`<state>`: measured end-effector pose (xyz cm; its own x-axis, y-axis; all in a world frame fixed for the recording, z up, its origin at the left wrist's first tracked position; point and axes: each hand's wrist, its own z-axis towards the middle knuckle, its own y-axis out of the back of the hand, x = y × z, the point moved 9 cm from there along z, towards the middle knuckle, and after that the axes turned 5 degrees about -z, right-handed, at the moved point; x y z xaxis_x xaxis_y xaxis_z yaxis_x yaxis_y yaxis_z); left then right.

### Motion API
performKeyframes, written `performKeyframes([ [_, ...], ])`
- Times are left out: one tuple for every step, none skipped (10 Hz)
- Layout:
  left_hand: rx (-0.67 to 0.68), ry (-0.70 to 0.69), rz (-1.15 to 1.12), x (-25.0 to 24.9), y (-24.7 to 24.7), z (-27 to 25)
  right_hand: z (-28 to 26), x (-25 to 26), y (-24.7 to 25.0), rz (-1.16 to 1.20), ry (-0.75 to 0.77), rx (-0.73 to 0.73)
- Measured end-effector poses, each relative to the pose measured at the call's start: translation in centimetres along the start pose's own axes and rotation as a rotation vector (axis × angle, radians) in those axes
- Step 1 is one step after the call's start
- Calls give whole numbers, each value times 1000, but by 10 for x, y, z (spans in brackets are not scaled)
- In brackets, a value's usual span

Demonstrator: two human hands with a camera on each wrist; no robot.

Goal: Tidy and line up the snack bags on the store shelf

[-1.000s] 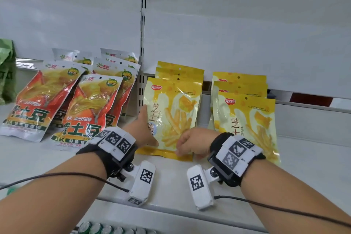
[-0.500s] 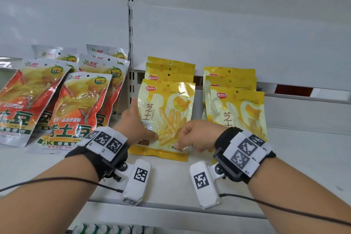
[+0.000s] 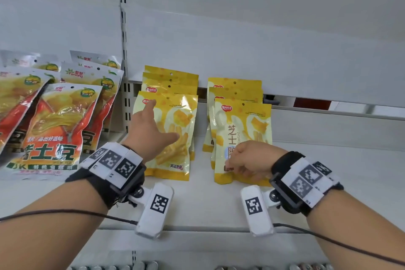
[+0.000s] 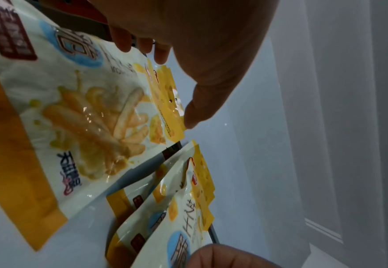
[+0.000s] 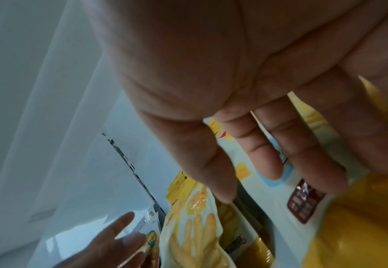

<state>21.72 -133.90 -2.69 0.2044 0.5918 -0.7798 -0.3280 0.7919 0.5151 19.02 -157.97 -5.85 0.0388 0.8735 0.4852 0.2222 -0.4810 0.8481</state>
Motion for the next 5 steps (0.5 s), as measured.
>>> performKeyframes([
  [26, 32, -21, -3, -10, -7, 0, 6, 3, 69, 63, -23],
  [23, 50, -54, -9, -11, -11, -1, 7, 8, 2, 118, -56],
  [4, 43, -90, -16, -9, -16, -4, 3, 7, -60, 176, -9],
  [-21, 5, -122, -29, -8, -23, -12, 1, 13, -65, 237, 6],
  [-62, -84, -214, -50, -5, -27, -20, 3, 31, -33, 302, -42],
])
